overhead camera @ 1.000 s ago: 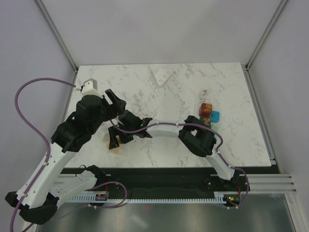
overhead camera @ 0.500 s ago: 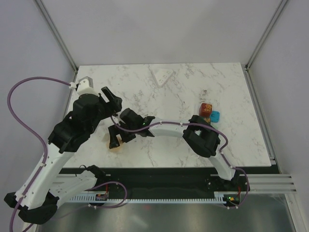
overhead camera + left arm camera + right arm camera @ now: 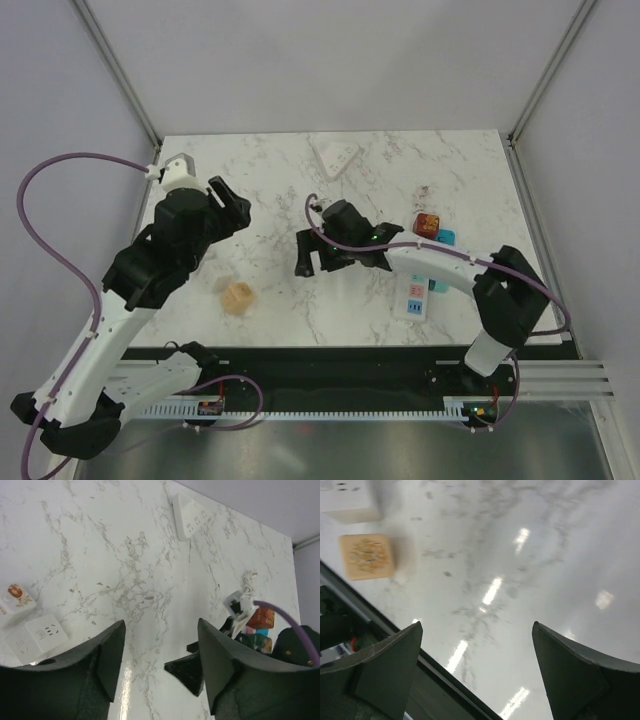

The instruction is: Pull the plug off the socket

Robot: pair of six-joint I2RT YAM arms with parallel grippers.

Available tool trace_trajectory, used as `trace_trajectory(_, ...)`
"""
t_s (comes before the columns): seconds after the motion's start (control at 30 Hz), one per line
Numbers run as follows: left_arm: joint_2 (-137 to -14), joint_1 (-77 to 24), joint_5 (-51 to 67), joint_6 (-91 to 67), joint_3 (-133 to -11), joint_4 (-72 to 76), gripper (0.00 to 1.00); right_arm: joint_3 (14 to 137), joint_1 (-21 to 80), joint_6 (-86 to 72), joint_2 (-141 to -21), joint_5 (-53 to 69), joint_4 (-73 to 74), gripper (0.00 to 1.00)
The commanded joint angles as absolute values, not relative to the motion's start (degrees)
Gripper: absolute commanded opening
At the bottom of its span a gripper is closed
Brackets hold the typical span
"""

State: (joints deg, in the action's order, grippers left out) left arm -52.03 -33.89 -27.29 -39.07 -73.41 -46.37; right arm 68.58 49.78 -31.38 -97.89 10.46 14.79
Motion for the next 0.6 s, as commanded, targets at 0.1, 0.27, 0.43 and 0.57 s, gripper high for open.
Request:
trace_trajectory(0.1, -62.02, -34.10, -7.17, -37.44, -70.85, -38.77, 0.40, 64.34, 41.75, -29.27, -80.63, -13.24, 35.40, 0.98)
trace_trajectory(0.27, -68.28, -36.56, 4.29, -39.11, -65.05, -26.91, 0.33, 63.11, 34.03, -31.38, -73.49, -20.49, 45.96, 0.98)
trace_trajectory(0.43, -79.85, -41.82, 14.49, -40.87, -65.21, -19.00, 0.29, 59.51, 26.55, -30.50, -70.32, -18.19, 47.37, 0.98)
trace_trajectory(0.57, -92.49, -49.99, 16.52, -40.96, -72.48, -16.79, 0.28, 57.66, 22.25, -28.92, -70.31, -15.48, 46.58, 0.98)
